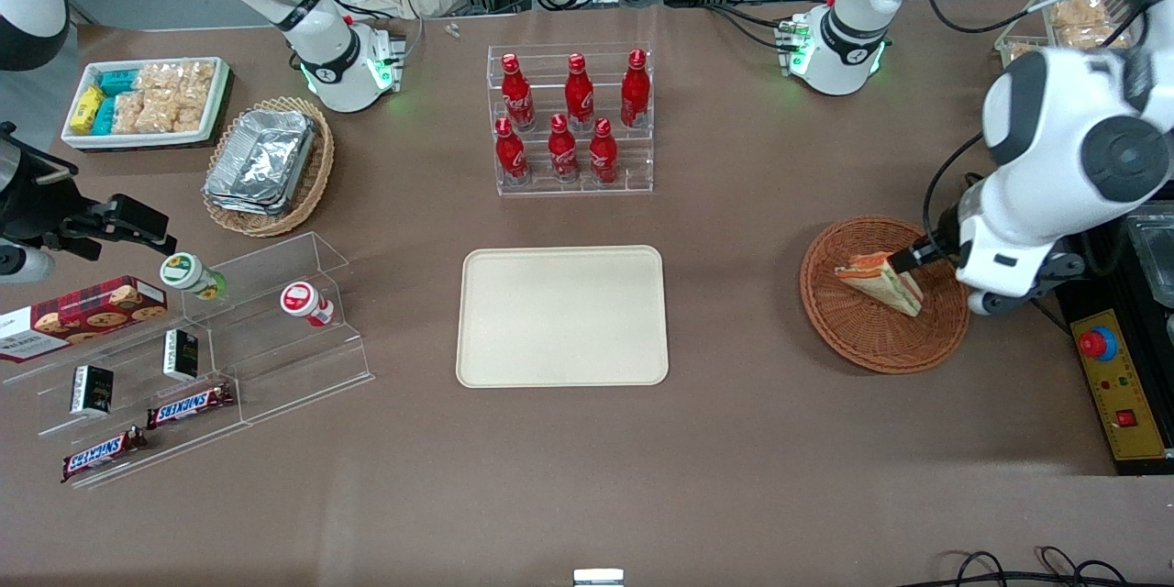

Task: Place sandwich from basket to tray
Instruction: 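Lower the left gripper and close it on the wrapped sandwich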

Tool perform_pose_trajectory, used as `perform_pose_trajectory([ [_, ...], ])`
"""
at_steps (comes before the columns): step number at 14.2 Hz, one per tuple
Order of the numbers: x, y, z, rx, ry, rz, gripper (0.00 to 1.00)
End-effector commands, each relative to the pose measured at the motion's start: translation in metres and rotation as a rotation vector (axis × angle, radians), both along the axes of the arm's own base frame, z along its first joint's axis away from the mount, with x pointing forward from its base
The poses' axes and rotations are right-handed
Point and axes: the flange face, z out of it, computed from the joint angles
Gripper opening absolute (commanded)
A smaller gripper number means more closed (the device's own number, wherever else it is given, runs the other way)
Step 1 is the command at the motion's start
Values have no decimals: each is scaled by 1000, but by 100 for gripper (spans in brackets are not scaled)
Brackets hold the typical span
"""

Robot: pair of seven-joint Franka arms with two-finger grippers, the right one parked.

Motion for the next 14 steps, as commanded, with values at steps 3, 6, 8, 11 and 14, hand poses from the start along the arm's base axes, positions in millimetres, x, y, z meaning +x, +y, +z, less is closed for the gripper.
perform_pose_trajectory([
  [3,-33,39,-104,31,-45,323,100],
  [6,-37,55,-144,52,-6,419,100],
  [8,-36,58,-158,55,-2,435,100],
  [11,-32,57,-173,26,-22,467,99],
  [14,-27,49,-186,7,-48,473,85],
])
